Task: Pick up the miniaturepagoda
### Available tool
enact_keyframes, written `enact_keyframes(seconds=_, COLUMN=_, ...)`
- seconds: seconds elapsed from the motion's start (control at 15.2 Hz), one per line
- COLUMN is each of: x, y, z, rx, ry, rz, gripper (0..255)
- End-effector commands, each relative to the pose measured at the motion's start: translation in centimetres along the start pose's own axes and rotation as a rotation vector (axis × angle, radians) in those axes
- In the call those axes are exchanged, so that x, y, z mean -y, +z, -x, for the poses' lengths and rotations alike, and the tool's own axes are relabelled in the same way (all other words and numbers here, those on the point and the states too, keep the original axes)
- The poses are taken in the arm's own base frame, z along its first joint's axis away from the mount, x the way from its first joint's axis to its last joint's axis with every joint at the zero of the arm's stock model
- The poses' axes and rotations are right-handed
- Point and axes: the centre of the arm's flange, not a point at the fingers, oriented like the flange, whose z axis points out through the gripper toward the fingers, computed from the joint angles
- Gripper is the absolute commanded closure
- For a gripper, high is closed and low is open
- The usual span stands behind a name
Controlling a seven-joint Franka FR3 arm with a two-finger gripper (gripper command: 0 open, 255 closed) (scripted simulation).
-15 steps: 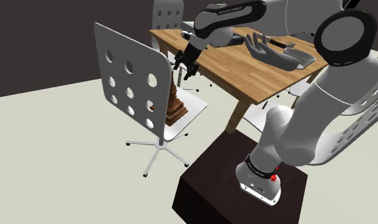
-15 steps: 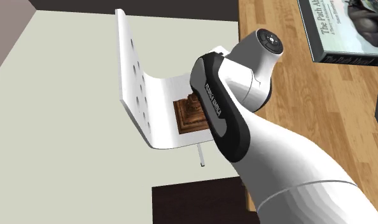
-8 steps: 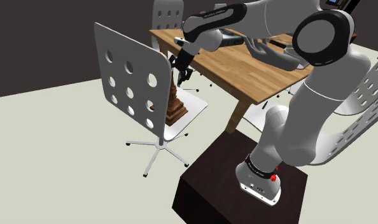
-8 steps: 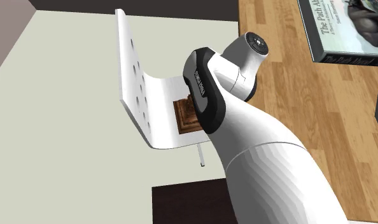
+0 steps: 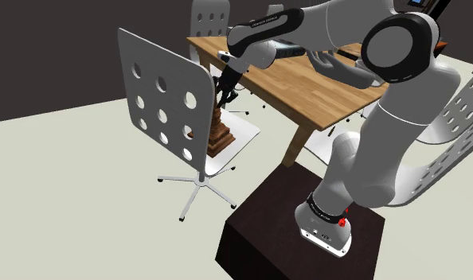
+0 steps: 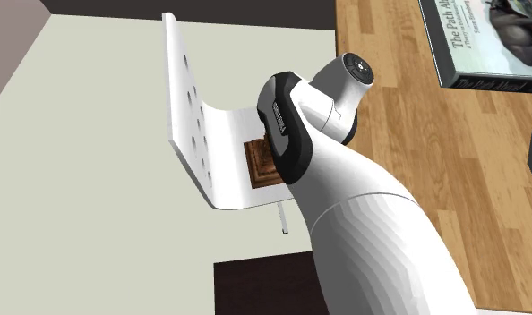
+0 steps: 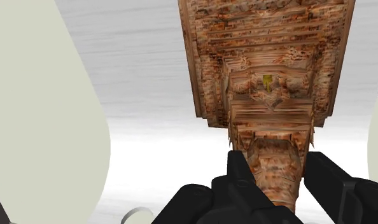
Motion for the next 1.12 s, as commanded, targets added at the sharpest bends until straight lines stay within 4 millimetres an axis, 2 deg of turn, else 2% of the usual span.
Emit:
enact_keyframes(seconds=0.0, x=0.1, y=0.1, z=0.0, rx=0.001, ry=0.001, rz=-0.002, gripper=255)
enact_keyframes(seconds=0.33, x=0.0, y=0.1, z=0.0, rx=0.001, ry=0.001, rz=-0.002, gripper=255)
enact_keyframes(seconds=1.06, x=-1.0, y=-5.2, z=-2.1, rx=0.001, ry=0.001, rz=-0.002, gripper=255)
